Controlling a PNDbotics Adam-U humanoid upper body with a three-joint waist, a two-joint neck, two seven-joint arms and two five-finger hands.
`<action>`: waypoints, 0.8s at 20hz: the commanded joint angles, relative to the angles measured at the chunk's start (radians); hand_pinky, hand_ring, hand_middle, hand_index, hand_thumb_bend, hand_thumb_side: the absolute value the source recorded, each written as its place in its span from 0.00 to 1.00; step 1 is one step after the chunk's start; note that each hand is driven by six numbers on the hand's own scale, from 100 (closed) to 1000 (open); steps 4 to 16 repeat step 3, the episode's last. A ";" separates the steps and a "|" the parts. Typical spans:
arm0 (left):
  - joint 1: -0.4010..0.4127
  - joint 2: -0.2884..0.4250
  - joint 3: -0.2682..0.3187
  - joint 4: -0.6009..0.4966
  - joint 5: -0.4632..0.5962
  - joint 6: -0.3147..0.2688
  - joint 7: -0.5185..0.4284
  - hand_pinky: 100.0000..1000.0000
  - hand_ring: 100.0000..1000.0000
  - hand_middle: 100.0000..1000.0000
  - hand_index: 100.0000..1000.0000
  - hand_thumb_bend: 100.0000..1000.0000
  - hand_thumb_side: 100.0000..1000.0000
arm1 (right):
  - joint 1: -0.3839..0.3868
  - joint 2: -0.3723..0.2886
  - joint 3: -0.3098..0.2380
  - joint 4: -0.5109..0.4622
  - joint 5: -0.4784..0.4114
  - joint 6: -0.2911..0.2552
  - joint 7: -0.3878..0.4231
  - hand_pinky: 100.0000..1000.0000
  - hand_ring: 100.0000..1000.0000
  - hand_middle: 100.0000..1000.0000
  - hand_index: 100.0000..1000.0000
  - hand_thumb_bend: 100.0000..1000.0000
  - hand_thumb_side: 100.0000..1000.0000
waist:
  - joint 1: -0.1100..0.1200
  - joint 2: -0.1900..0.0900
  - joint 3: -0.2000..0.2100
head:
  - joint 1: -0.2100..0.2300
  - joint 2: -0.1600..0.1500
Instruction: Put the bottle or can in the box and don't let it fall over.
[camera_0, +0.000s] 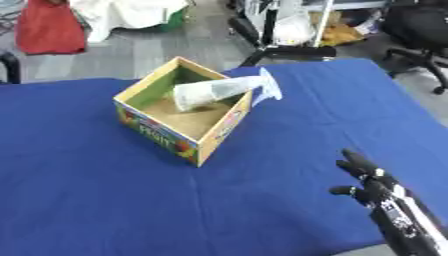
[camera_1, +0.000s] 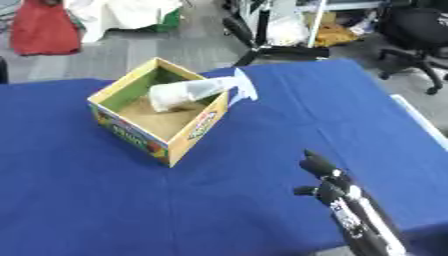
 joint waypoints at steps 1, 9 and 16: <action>0.018 -0.140 0.020 -0.001 0.004 0.002 0.035 0.50 0.60 0.57 0.84 0.26 0.67 | 0.005 0.000 -0.005 -0.017 0.004 -0.001 -0.004 0.70 1.00 1.00 0.91 0.00 0.67 | 0.002 -0.010 0.009 | 0.034 0.016; 0.013 -0.204 0.012 0.040 0.008 0.002 0.034 0.50 0.59 0.56 0.84 0.25 0.67 | 0.006 0.001 -0.002 -0.017 0.003 0.001 -0.002 0.70 1.00 1.00 0.91 0.00 0.67 | 0.001 -0.014 0.020 | 0.061 0.030; 0.013 -0.204 0.012 0.040 0.008 0.002 0.034 0.50 0.59 0.56 0.84 0.25 0.67 | 0.006 0.001 -0.002 -0.017 0.003 0.001 -0.002 0.70 1.00 1.00 0.91 0.00 0.67 | 0.001 -0.014 0.020 | 0.061 0.030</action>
